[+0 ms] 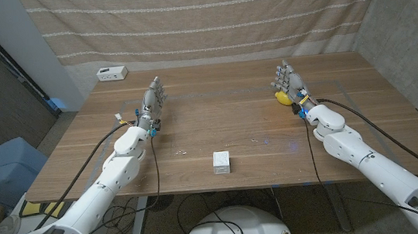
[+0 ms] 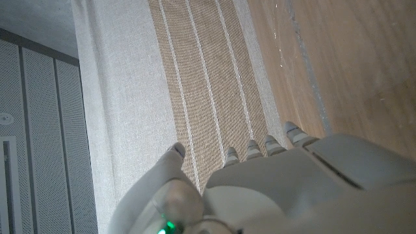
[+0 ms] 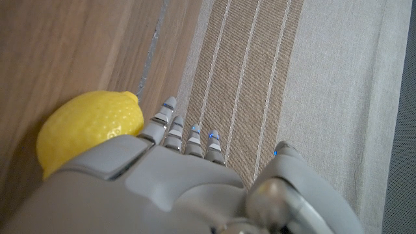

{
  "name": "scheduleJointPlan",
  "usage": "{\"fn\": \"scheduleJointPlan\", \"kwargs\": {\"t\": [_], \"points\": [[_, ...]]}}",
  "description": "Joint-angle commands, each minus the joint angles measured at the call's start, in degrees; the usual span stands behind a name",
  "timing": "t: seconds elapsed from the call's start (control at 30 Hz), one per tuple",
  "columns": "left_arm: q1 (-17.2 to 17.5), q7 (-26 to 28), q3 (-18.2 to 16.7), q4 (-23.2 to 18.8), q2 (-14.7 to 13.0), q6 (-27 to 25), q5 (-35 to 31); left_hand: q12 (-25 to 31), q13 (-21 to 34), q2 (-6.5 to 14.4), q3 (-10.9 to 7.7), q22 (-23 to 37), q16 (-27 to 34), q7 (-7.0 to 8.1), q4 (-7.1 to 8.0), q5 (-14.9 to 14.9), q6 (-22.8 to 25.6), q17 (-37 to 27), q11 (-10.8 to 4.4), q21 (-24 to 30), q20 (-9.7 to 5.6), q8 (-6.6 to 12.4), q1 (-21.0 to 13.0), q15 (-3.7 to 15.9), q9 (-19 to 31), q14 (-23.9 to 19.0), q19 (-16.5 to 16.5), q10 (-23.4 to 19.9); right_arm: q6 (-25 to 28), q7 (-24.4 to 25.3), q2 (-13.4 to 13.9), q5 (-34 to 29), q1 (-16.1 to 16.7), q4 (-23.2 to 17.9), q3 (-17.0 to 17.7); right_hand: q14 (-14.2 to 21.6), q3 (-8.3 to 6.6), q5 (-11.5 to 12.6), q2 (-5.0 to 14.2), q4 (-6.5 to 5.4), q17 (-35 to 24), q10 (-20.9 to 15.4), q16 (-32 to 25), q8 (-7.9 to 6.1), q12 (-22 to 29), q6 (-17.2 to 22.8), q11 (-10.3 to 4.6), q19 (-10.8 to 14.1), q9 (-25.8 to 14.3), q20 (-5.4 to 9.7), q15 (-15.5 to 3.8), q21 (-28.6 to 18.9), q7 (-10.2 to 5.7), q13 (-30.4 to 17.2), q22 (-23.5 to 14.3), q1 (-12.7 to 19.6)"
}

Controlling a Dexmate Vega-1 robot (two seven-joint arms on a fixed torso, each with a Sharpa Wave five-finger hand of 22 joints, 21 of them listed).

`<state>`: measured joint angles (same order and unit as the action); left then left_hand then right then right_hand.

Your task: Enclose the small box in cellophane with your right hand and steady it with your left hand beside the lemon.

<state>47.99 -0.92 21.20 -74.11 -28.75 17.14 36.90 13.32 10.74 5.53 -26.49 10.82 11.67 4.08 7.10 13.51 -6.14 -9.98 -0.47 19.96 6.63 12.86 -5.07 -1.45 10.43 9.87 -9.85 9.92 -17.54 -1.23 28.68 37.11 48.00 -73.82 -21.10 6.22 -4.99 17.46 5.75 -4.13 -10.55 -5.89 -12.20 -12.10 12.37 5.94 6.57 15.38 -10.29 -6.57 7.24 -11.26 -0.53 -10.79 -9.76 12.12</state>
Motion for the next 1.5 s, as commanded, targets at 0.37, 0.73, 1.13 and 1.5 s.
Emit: {"fn": "scheduleJointPlan", "kwargs": {"t": [0.37,0.73,1.13,1.5], "points": [[-0.8,-0.2,0.1,1.8,0.7,1.3,-0.5,-1.0,0.7,0.2,-0.72,0.2,-1.1,4.09,-1.57,-1.3,-3.8,-0.2,0.17,-0.6,0.67,-2.54,-0.9,0.0,0.1,1.6,-0.9,3.4,-6.4,4.4,0.3,-8.6,-0.2,-1.6,-1.4,2.8,-2.33,-1.2,0.58,3.61,-0.4,-3.0,-0.2,0.14,0.3,2.0,-0.35,1.5,-0.3,-0.22,-0.63,-0.5,-1.8,-0.5,-0.4,5.7],[-1.5,-1.2,0.4,2.5,0.5,0.8,-0.5,-0.6,0.6,-0.3,-0.5,0.3,-0.8,4.15,-1.75,-1.4,-2.6,-0.2,0.83,-0.6,1.85,-2.01,-0.8,-0.48,0.0,0.6,-0.3,2.2,-2.6,5.3,5.1,-15.8,0.2,-8.8,-3.6,4.7,-3.62,-1.7,1.41,5.05,-0.4,-4.8,-0.7,-0.13,0.6,3.8,-0.56,2.6,-0.3,-0.34,-1.03,-0.8,-2.01,-0.5,-0.4,7.8],[-2.3,-2.3,0.8,3.3,0.6,0.6,-0.5,-0.5,0.6,-0.5,-0.38,0.4,-0.7,4.11,-1.86,-1.5,-2.0,-0.2,1.04,-0.4,1.84,-1.86,-0.7,-0.7,-0.1,0.1,0.3,1.7,-2.9,7.6,8.3,-25.7,0.2,-14.9,-5.1,9.1,-5.48,-3.2,2.09,7.1,-0.4,-10.2,-1.4,-1.18,1.6,9.6,-1.08,5.0,-0.3,0.03,-2.27,-1.2,-1.65,-0.5,-0.4,10.4],[-2.2,-2.3,0.9,3.2,0.6,0.6,-0.5,-0.4,0.6,-0.7,-0.27,0.4,-0.7,3.91,-1.98,-1.5,-1.6,-0.2,1.24,-0.5,2.04,-1.82,-0.6,-0.84,-0.1,-0.3,0.6,1.4,-1.3,9.3,10.9,-34.9,0.6,-20.5,-5.6,14.7,-8.56,-4.7,2.5,10.31,-0.4,-17.2,-2.1,-1.89,2.4,17.1,-0.7,8.5,-0.2,0.33,-4.08,-1.7,-0.27,-0.4,-0.5,14.1]]}}
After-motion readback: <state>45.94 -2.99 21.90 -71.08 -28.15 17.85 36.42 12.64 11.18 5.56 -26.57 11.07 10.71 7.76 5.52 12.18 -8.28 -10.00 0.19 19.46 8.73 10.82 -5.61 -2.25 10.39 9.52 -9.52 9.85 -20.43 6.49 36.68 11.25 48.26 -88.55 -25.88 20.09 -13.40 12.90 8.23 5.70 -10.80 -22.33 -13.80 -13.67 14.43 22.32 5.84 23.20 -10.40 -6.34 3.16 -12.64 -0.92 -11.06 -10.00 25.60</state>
